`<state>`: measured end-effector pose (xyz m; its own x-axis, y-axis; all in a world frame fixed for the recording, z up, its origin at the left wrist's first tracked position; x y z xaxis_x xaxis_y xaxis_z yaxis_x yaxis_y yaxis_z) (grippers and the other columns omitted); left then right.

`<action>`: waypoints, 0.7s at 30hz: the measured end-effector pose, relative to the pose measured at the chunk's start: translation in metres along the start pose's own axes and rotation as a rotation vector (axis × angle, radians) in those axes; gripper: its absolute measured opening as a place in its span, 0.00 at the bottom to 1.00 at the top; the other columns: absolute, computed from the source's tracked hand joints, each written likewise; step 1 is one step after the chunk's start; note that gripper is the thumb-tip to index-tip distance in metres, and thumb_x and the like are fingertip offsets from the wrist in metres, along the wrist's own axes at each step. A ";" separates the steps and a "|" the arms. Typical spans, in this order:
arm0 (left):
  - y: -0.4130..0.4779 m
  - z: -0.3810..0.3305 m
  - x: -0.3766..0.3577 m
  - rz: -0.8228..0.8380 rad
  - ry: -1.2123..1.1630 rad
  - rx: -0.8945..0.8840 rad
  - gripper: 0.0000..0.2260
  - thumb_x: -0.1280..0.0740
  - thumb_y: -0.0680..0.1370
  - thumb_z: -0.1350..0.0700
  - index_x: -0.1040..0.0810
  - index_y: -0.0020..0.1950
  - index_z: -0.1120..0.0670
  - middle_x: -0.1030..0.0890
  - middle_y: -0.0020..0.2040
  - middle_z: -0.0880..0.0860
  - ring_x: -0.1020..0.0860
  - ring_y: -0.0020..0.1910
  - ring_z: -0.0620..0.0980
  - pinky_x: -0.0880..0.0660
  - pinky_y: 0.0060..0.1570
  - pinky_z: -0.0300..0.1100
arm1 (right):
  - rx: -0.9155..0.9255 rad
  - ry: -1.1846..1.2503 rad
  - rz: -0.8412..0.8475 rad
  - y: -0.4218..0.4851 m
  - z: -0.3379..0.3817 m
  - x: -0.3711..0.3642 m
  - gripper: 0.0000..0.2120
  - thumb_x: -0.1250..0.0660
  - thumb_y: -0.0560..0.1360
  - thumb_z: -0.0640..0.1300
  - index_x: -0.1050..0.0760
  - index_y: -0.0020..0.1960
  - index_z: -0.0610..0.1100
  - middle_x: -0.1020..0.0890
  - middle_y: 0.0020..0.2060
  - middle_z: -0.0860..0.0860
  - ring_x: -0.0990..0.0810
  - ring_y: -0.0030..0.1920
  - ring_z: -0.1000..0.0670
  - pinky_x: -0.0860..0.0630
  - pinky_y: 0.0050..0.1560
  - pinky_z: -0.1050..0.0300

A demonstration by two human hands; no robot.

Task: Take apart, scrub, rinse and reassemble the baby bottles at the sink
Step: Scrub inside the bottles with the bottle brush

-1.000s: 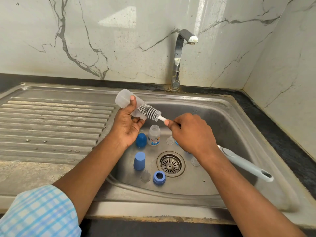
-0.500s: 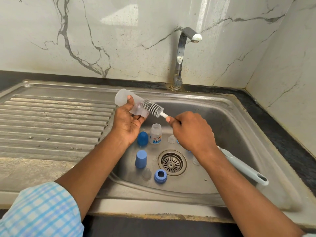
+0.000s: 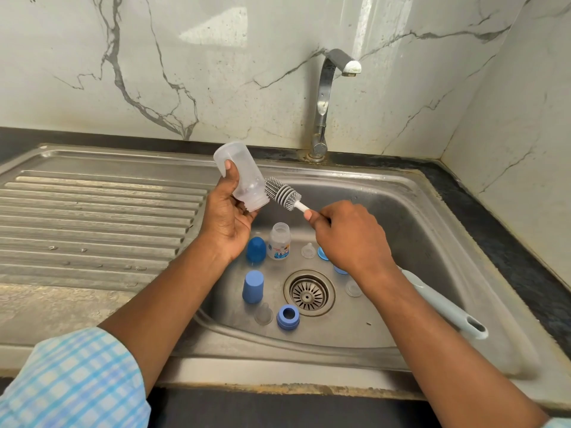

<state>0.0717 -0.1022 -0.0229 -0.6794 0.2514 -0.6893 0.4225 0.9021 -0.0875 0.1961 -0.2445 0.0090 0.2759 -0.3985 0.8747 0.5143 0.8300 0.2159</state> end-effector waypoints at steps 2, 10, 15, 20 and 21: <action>0.000 0.000 0.001 -0.015 0.040 0.001 0.20 0.35 0.80 0.45 0.25 0.64 0.58 0.17 0.49 0.54 0.18 0.50 0.50 0.20 0.49 0.42 | -0.011 0.012 -0.010 0.000 -0.001 0.003 0.22 0.41 0.82 0.58 0.31 0.33 0.48 0.28 0.26 0.51 0.32 0.26 0.51 0.40 0.28 0.58; 0.004 0.005 0.008 -0.070 -0.058 0.062 0.20 0.39 0.83 0.50 0.29 0.70 0.60 0.18 0.60 0.60 0.17 0.56 0.56 0.20 0.52 0.49 | -0.002 0.010 -0.030 -0.001 0.000 0.010 0.23 0.40 0.81 0.59 0.32 0.32 0.49 0.27 0.26 0.52 0.31 0.26 0.52 0.39 0.28 0.58; -0.002 0.003 -0.001 -0.035 -0.001 0.018 0.28 0.27 0.69 0.51 0.27 0.67 0.59 0.17 0.54 0.57 0.16 0.52 0.52 0.18 0.51 0.46 | 0.040 0.005 0.037 -0.004 0.006 0.006 0.22 0.40 0.81 0.60 0.30 0.32 0.49 0.29 0.25 0.52 0.32 0.26 0.53 0.39 0.27 0.59; 0.000 0.007 0.001 -0.022 -0.006 0.037 0.13 0.30 0.76 0.60 0.24 0.60 0.58 0.17 0.55 0.57 0.16 0.52 0.52 0.18 0.49 0.46 | 0.002 0.023 -0.018 0.001 0.005 0.007 0.24 0.41 0.82 0.58 0.34 0.30 0.49 0.29 0.26 0.52 0.33 0.26 0.52 0.41 0.28 0.58; 0.000 0.008 0.001 -0.017 -0.010 0.039 0.11 0.30 0.77 0.61 0.24 0.59 0.58 0.17 0.55 0.57 0.17 0.53 0.53 0.18 0.49 0.47 | -0.003 0.024 -0.021 0.002 0.005 0.007 0.24 0.41 0.82 0.58 0.34 0.30 0.49 0.29 0.26 0.52 0.33 0.26 0.52 0.41 0.28 0.58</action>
<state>0.0761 -0.1046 -0.0292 -0.6812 0.2324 -0.6943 0.4342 0.8918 -0.1274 0.1951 -0.2443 0.0175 0.2847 -0.4250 0.8593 0.5229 0.8201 0.2324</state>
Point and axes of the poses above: each hand's wrist, its own y-axis towards the middle knuckle, its own x-axis out of the back of the hand, z = x × y, the point moved 3 cm from there along y, towards the middle knuckle
